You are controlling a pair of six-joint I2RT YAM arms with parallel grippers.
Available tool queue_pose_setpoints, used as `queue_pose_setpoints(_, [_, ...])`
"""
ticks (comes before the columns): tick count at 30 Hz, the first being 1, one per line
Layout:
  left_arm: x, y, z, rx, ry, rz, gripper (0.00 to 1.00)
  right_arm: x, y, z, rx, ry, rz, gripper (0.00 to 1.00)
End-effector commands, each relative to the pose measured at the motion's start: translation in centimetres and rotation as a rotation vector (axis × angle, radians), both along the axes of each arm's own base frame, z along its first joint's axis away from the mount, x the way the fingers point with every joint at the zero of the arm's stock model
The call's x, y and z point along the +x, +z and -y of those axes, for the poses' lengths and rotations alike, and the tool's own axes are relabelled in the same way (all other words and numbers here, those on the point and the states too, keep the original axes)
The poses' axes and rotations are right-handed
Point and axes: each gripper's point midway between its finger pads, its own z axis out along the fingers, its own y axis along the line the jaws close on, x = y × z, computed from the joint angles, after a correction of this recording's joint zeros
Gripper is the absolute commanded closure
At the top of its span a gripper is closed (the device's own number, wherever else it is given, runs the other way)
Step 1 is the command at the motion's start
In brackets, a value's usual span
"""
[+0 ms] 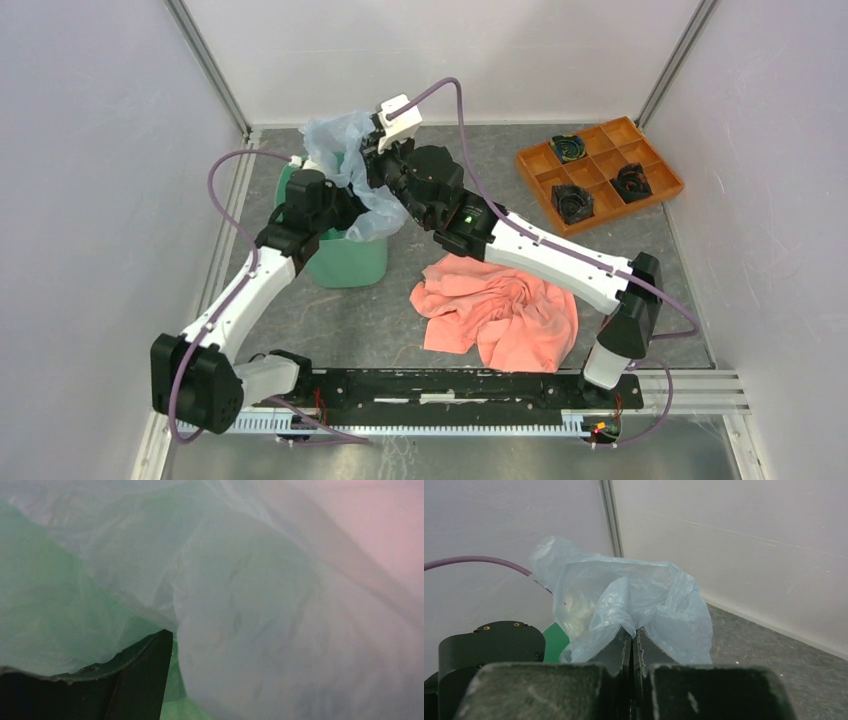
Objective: Put the trash bags into the trash bin
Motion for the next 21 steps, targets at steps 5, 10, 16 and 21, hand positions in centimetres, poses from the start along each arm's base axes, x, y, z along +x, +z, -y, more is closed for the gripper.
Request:
queue_pose_setpoints(5, [1.5,4.8,5.2,-0.235,-0.167,0.099,0.33,1.7,3.6,3.6,0.083,-0.067,0.006,0.99])
queue_pose_setpoints(10, [0.7,5.8,4.7,-0.164,-0.181,0.111,0.23,2.0,4.1,4.3,0.085,-0.082,0.014,0.99])
queue_pose_setpoints(16, [-2.4,8.5,1.5,-0.031,-0.138,0.176,0.12,1.4,5.1,4.2,0.102,-0.056,0.026,0.99])
queue_pose_setpoints(21, [-5.1,10.0,-1.3,0.090,-0.092,0.212,0.08,1.3,5.5,4.0,0.119,-0.043,0.032,0.99])
